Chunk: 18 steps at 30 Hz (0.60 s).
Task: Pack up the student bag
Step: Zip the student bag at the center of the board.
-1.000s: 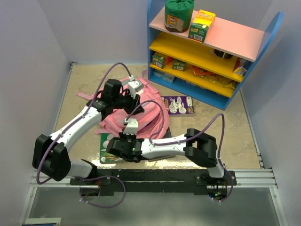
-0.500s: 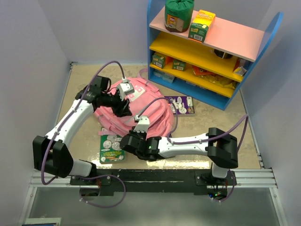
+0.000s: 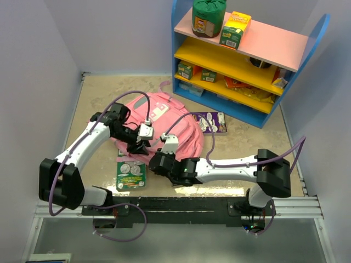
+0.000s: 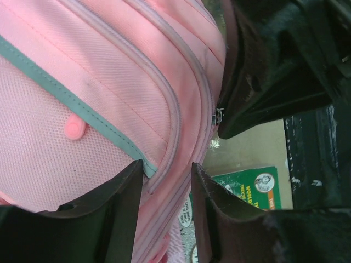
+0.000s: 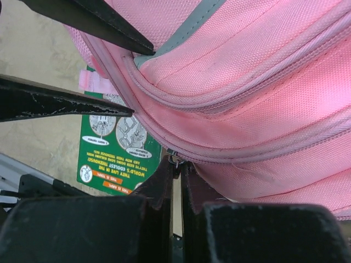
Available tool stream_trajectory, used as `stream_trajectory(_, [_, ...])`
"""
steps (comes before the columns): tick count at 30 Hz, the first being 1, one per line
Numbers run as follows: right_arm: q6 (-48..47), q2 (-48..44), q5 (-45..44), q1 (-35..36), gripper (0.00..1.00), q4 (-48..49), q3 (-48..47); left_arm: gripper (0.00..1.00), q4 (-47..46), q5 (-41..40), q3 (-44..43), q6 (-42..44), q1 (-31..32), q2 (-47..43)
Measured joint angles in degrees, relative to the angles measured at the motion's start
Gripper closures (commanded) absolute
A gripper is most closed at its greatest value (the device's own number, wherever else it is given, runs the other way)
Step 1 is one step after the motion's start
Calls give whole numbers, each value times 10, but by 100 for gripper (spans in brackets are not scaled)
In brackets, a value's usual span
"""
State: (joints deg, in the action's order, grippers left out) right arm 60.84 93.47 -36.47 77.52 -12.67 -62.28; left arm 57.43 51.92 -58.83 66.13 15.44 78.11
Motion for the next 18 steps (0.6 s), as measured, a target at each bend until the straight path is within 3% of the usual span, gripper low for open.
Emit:
stream_trajectory(6, [-8,0,35,-13,100,2,0,48,36,2,2,89,0,-2])
stream_trajectory(10, [-17,0,60,-23,100,3,0,50,23,-2,23,100,0,-28])
stream_trajectory(18, [-46,0,82,-30,100,5,-1,55,-131,-14,81,-37,7,-89])
